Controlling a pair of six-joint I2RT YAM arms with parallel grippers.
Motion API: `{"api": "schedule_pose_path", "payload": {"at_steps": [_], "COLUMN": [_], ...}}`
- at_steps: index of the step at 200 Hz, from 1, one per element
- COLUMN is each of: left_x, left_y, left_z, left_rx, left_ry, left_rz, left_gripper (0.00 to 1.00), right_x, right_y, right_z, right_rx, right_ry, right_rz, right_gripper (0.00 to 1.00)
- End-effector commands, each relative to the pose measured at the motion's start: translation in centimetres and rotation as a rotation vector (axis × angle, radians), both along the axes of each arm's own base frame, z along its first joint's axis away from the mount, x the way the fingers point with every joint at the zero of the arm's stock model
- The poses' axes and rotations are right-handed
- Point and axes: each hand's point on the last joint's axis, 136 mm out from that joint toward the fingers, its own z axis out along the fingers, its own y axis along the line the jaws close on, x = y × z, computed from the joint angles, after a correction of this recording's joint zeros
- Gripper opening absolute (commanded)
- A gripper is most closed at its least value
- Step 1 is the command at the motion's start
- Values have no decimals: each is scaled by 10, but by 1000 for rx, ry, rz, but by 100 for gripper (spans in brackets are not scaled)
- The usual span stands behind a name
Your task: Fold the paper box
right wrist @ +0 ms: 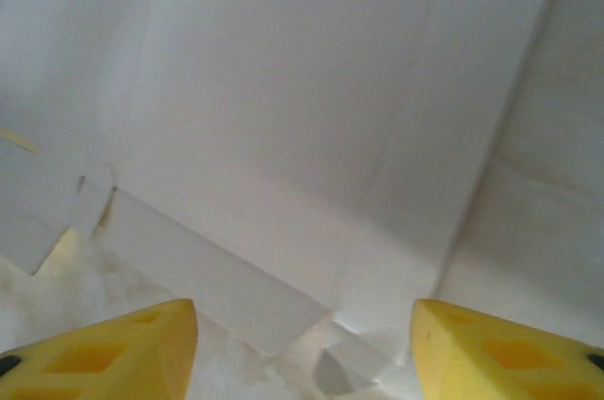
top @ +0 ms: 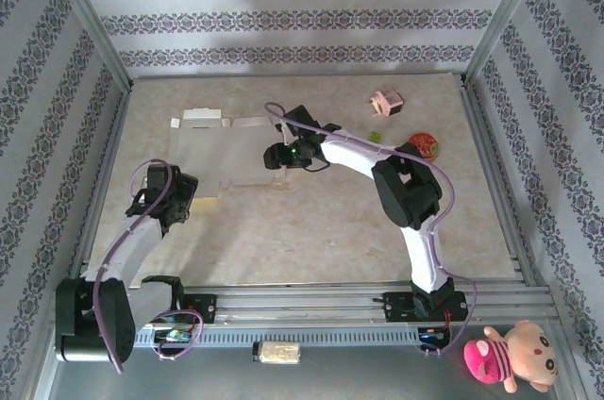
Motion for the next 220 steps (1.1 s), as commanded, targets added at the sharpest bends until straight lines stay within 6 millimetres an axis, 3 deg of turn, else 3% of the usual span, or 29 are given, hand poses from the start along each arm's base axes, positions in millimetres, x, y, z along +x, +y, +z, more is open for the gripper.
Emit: {"api": "schedule_pose_path", "payload": {"at_steps": [1, 35, 72, 142, 187, 220], "left_x": [23, 37, 45, 69, 78, 84], "left_y": [2, -2, -3, -10, -22, -43], "left_z": [1, -11, -27, -35, -21, -4], "left_rx": [-62, -122, -170, -205, -201, -209], "left_ry": [-80, -85, -76, -117, -158, -190], "left_rz": [25, 21, 43, -18, -129, -281], "left_gripper": [67, 68, 68, 32, 4, 0], "right_x": [9, 9, 4, -11, -23, -27], "right_y": [20, 36, 32, 18, 0, -35], "right_z": [12, 10, 10, 31, 66, 100], "right_rx": [54, 77, 71, 69, 67, 50], "right_ry": [-31, -14, 6, -14, -76, -157], "right_rz": [-28, -19, -5, 3, 7, -35], "right_gripper": [61, 65, 65, 68, 70, 74]}}
